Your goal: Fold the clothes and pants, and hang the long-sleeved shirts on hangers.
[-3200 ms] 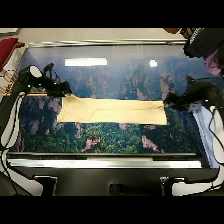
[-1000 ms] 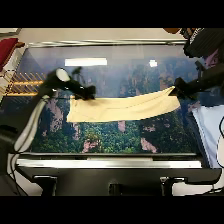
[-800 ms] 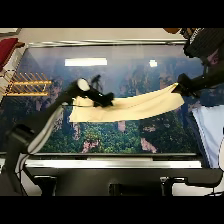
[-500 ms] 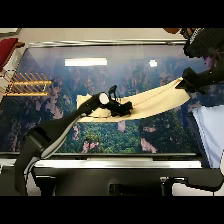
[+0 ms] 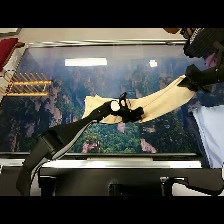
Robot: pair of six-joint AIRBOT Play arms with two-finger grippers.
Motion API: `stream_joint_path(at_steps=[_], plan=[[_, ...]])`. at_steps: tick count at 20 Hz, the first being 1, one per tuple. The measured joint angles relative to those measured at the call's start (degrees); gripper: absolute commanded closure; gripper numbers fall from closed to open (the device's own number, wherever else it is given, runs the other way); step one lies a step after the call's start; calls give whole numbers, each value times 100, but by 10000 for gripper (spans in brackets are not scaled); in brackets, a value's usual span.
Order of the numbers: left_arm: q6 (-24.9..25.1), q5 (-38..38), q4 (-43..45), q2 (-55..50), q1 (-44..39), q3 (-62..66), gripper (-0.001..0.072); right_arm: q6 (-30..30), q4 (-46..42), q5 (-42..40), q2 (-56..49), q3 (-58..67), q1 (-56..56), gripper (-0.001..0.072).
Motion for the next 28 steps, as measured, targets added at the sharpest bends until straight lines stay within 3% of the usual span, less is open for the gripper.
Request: stream_joint_path(at_steps=[7,14,20,28], plan=[[317,-1515,1311,1167,1150,42,693,4,450,306,15,2,723,682],[721,-2935,2129,2791,3088,42,692,605,520,1665,-238,2,2684,682],[935,-3464,2243,3528,4236,44,692,885,531,2820,-1207,2,3910,682],[1158,-3744,2282,3674,4631,42,692,1113,535,3523,-2284,0,4478,681]])
